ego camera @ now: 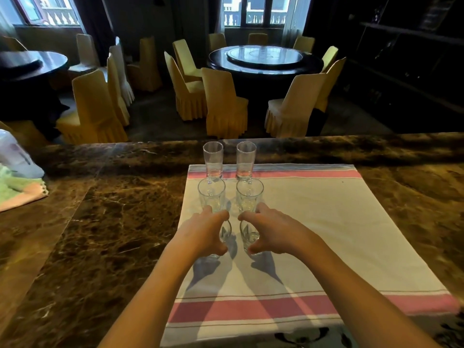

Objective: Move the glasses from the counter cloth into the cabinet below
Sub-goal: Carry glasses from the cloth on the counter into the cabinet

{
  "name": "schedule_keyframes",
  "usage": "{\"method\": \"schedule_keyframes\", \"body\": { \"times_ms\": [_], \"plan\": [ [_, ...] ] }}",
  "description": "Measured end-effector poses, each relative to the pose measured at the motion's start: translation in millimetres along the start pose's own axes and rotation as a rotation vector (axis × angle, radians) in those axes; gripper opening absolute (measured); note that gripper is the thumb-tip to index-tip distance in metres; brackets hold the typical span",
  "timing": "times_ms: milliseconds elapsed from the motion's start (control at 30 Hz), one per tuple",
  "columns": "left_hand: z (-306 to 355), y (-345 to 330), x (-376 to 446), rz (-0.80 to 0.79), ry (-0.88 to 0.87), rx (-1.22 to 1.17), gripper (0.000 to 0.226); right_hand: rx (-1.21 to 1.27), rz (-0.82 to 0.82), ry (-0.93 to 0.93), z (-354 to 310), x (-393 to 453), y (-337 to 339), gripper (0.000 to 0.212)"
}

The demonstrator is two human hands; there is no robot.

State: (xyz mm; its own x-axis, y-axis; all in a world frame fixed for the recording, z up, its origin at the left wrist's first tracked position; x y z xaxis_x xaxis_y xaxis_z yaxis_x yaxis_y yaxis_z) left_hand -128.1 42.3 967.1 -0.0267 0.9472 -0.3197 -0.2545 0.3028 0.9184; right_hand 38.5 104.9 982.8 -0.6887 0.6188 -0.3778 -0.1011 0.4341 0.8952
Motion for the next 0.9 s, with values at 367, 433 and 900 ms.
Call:
{"method": "schedule_keyframes", "body": {
  "times_ms": [367, 433, 900],
  "plan": [
    [5, 2, -9, 0.019, -0.055, 0.031, 0.089, 0.024, -0.020, -0.023, -8, -6, 5, 0.090],
    [7, 0, -7, 0.010, -0.048, 0.030, 0.087, 0.022, -0.037, -0.032, -12, -3, 2, 0.088],
    [14, -2, -16, 0.021, 0.039, -0.058, 0.066, -0.011, 0.019, -0.075, -17, -9, -2, 0.071]
  ]
}}
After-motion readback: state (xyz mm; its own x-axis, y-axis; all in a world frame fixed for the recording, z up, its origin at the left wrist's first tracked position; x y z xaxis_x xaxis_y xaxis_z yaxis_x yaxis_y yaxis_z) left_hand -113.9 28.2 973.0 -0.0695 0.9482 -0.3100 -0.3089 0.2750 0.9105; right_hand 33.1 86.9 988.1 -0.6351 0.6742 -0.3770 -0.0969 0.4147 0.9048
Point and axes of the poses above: each hand's wrist, its own x-axis towards the middle knuckle, its own y-axis out of the back of the hand, z = x × y, the point moved 2 cm from there along x, towards the middle knuckle, and after that the axes turned 10 degrees about -z, right-handed, at the moved point
